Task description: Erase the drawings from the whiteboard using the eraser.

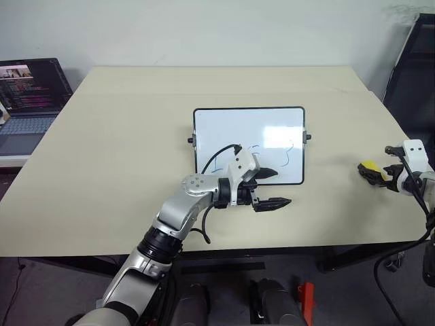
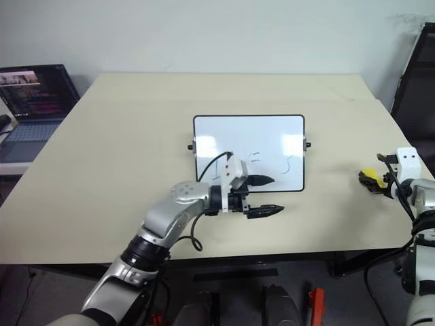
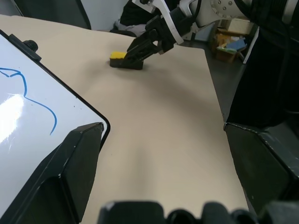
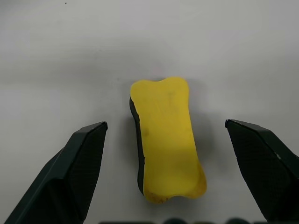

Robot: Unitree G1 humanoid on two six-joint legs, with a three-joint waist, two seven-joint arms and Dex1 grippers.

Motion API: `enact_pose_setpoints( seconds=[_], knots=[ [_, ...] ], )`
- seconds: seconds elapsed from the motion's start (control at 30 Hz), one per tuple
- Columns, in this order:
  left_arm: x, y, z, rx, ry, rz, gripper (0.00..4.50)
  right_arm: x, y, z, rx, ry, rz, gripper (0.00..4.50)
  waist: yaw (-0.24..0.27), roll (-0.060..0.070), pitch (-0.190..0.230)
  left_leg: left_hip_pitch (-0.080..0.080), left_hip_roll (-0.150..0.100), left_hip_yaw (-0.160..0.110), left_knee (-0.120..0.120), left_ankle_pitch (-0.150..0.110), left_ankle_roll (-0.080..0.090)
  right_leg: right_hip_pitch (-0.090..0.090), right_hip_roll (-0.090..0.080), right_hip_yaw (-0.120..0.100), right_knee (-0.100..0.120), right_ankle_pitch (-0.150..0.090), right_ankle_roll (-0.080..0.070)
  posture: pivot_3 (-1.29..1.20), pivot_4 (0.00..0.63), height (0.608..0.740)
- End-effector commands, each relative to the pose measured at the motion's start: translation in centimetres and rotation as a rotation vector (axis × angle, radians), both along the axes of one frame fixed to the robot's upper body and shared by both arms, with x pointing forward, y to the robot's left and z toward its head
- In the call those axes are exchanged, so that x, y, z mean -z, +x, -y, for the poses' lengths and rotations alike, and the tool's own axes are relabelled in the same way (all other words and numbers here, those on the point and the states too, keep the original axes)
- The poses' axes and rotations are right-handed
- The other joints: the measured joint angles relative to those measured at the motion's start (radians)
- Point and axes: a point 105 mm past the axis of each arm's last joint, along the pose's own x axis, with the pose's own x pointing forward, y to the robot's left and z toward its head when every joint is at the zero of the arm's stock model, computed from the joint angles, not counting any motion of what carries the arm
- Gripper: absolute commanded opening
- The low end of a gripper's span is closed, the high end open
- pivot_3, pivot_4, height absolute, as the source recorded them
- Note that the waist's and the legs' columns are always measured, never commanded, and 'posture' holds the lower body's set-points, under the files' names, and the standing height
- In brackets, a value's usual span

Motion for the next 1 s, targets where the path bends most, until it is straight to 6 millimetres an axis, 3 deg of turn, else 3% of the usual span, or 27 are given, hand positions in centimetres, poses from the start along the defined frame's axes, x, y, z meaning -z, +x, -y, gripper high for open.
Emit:
enact_pose_setpoints(
  seconds=[0.03, 0.2, 0.27, 0.57, 0.73, 0.87, 1.0],
  knots=[
    [-1.0, -0.4, 0.1, 0.013, -0.02, 0.034, 4.5, -0.9, 0.5, -0.1, -0.008, -0.007, 0.041, 3.54, 0.0, 0.0, 0.0, 0.0, 0.0, 0.0, 0.0, 0.0, 0.0, 0.0, 0.0, 0.0, 0.0, 0.0, 0.0, 0.0, 0.15, 0.74],
    [-0.9, -0.5, 0.1, 0.013, -0.018, 0.026, 4.5, -0.5, 0.5, 0.0, 0.015, 0.018, 0.052, 1.69, 0.0, 0.0, 0.0, 0.0, 0.0, 0.0, 0.0, 0.0, 0.0, 0.0, 0.0, 0.0, 0.0, 0.0, 0.0, 0.0, 0.15, 0.74],
    [-0.9, -0.5, 0.1, 0.013, -0.016, 0.026, 4.5, -0.4, 0.6, 0.0, 0.015, 0.023, 0.056, 1.22, 0.0, 0.0, 0.0, 0.0, 0.0, 0.0, 0.0, 0.0, 0.0, 0.0, 0.0, 0.0, 0.0, 0.0, 0.0, 0.0, 0.15, 0.74],
    [-0.6, -0.5, 0.0, 0.007, -0.002, 0.025, 4.5, -0.8, 0.8, -0.2, 0.001, 0.019, 0.073, 1.2, -0.001, 0.0, 0.0, 0.0, 0.0, 0.0, 0.0, 0.0, 0.0, 0.0, 0.0, 0.0, 0.0, 0.0, 0.0, 0.0, 0.15, 0.74],
    [-0.9, 0.9, -1.5, -0.072, 0.004, 0.051, 4.5, -2.6, 1.4, -0.9, -0.049, -0.005, 0.128, 1.2, -0.004, 0.0, 0.0, 0.0, 0.0, 0.0, 0.0, 0.0, 0.0, 0.0, 0.0, 0.0, 0.0, 0.0, 0.0, 0.0, 0.15, 0.74],
    [-2.4, 2.4, -5.8, -0.216, -0.004, 0.099, 4.5, -7.9, 2.0, -5.2, -0.235, -0.051, 0.293, 1.2, -0.013, 0.001, 0.0, 0.001, 0.0, 0.0, 0.0, 0.0, 0.0, 0.0, 0.0, 0.001, 0.002, 0.0, 0.0, 0.0, 0.15, 0.74],
    [-4.1, 3.1, -10.9, -0.374, -0.04, 0.132, 4.5, -11.7, 1.4, -9.4, -0.354, -0.08, 0.446, 1.2, -0.011, 0.001, 0.0, 0.001, 0.001, -0.002, 0.0, 0.0, 0.0, 0.0, 0.001, -0.001, 0.002, 0.0, -0.001, 0.0, 0.15, 0.74]
  ],
)
